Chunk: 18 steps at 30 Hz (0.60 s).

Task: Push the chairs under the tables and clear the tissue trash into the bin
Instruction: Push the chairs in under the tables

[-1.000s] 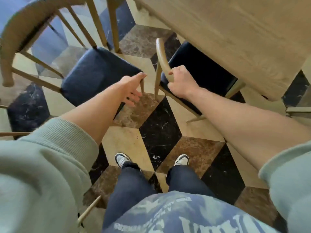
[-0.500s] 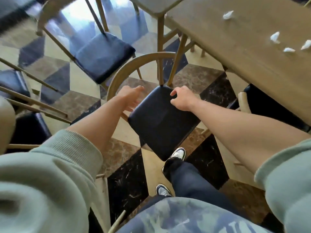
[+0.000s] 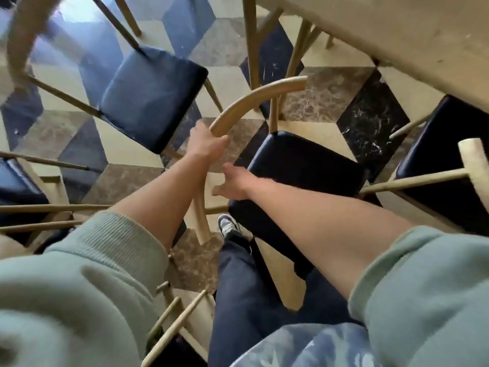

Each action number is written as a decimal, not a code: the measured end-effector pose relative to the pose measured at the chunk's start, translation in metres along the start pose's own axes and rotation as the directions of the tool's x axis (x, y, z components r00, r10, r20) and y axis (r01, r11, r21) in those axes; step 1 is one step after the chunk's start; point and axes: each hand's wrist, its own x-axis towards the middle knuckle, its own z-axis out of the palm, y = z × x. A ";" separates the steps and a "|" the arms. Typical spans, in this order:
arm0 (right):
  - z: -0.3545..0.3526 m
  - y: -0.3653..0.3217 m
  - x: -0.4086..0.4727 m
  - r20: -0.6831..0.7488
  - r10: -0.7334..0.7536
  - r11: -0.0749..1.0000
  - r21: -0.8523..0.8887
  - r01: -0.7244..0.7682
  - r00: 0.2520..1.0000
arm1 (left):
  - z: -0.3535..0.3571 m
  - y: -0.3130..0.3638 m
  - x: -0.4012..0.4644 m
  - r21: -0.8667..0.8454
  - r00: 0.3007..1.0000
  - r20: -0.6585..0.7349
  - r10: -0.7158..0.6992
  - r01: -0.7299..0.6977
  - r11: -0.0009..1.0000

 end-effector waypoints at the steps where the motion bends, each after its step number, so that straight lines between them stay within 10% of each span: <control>1: 0.006 -0.014 0.013 -0.011 -0.023 0.999 0.034 0.023 1.000 | 0.000 0.003 0.015 0.034 0.998 0.047 0.033 -0.034 0.999; 11: 0.086 -0.067 0.082 -0.184 0.418 0.827 0.483 -0.289 0.889 | -0.003 0.013 0.115 0.185 0.885 0.363 0.293 -0.377 0.908; 18: 0.095 -0.076 0.094 -0.216 0.371 0.883 0.382 -0.271 0.903 | -0.036 -0.025 0.139 0.071 0.941 0.245 0.235 -0.259 0.963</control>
